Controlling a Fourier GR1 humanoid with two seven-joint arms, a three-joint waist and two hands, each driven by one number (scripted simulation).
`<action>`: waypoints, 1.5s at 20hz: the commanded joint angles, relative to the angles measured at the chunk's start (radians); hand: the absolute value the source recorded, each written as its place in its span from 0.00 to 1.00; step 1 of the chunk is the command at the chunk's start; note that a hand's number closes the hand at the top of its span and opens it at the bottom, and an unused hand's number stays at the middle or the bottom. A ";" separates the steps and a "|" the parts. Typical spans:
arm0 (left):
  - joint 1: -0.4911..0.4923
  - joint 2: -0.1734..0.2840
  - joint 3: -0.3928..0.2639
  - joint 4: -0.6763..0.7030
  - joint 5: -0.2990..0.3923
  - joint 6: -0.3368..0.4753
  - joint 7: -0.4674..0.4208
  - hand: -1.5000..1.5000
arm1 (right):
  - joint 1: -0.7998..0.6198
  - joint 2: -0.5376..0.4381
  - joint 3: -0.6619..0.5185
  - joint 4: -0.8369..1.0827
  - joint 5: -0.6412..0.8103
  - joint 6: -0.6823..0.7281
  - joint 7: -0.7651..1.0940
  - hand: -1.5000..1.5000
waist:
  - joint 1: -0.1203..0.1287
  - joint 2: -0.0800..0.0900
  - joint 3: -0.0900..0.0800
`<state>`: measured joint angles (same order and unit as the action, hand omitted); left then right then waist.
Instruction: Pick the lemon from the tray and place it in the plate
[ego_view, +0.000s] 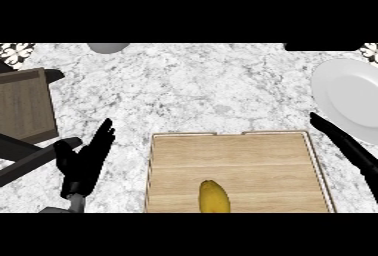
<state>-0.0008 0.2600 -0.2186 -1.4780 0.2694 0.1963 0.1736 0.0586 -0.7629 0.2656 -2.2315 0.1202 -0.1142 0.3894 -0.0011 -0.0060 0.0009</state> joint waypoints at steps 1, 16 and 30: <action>-0.005 0.011 0.002 -0.017 0.014 0.000 0.093 0.50 | -0.043 -0.060 0.075 -0.129 0.047 0.090 0.227 0.00 | 0.004 0.003 -0.004; 0.021 -0.050 -0.008 0.043 -0.048 -0.013 0.022 0.50 | -0.313 0.291 0.480 -0.039 0.374 0.241 0.734 0.00 | 0.003 0.005 -0.002; 0.032 -0.091 0.005 0.044 -0.072 -0.039 0.024 0.50 | -0.284 0.491 0.564 0.204 0.565 0.252 0.652 0.00 | 0.003 0.006 -0.001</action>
<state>0.0130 0.2031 -0.1814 -1.4815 0.2165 0.1503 0.1756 -0.2031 -0.3043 0.8298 -2.1024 0.6347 0.1135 1.0164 0.0022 -0.0072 0.0062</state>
